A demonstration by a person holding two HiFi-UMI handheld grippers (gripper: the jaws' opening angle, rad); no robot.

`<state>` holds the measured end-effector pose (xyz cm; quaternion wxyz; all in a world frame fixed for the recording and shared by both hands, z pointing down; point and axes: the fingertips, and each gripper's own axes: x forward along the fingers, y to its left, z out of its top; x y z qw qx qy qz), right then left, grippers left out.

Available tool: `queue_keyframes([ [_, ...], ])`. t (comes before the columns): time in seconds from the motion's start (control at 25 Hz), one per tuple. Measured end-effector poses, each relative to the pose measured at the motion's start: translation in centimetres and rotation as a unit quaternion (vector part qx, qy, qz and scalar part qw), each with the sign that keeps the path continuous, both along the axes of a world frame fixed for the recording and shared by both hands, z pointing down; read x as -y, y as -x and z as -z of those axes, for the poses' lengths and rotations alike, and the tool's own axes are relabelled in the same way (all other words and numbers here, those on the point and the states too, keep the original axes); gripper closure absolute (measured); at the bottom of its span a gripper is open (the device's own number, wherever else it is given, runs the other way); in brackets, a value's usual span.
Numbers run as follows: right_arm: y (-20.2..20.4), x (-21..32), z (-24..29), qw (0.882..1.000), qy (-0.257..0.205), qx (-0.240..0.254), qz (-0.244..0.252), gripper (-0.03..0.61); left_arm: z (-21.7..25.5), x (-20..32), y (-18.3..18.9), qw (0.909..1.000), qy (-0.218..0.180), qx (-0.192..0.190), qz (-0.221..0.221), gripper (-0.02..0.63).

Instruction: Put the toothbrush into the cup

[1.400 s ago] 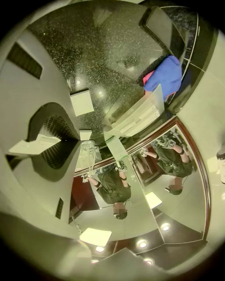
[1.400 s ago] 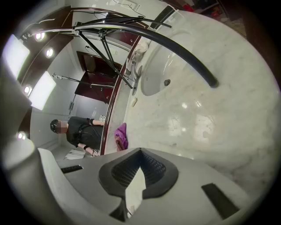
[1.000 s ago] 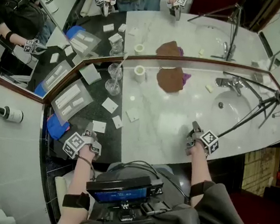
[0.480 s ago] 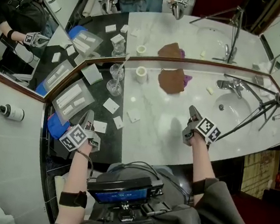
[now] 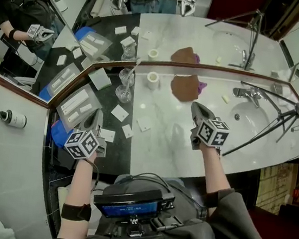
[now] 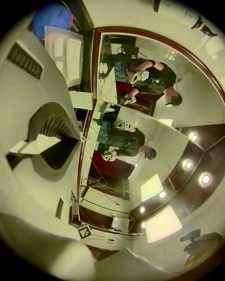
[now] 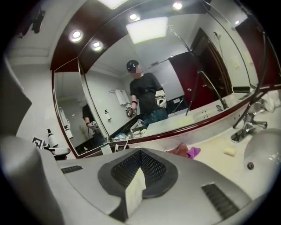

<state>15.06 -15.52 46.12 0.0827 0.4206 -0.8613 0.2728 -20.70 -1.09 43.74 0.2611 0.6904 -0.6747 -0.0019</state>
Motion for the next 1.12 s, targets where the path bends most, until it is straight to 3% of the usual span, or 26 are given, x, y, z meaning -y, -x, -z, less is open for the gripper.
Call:
queue_keyframes([
  [0.16,2.7,-0.5,1.2,0.996,-0.046,-0.047,0.055,0.565,1.1,0.5,-0.8,0.9972,-0.008,0.069,-0.025,0.612],
  [0.32,5.4,-1.5,2.6,0.984,-0.101,-0.098,0.112,0.564,1.8,0.8,-1.6,0.9895,-0.015,0.136,-0.047,0.612],
  [0.44,7.8,-3.1,3.7,0.959,-0.161,-0.158,0.170,0.563,1.9,0.7,-2.0,0.9831,-0.019,0.174,-0.054,0.612],
  [0.52,9.5,-4.5,3.8,0.939,-0.195,-0.189,0.211,0.563,1.8,0.6,-2.4,0.9721,-0.025,0.225,-0.063,0.612],
  [0.6,10.8,-5.7,3.4,0.928,-0.209,-0.199,0.237,0.563,1.8,0.4,-2.9,0.9649,-0.032,0.252,-0.068,0.612],
  [0.92,12.0,-6.8,2.2,0.931,-0.195,-0.177,0.253,0.563,1.0,-0.3,-2.8,0.9762,-0.031,0.208,-0.054,0.612],
  [1.12,13.0,-6.4,1.5,0.934,-0.188,-0.169,0.252,0.561,0.4,-0.6,-2.2,0.9785,-0.023,0.200,-0.046,0.612],
])
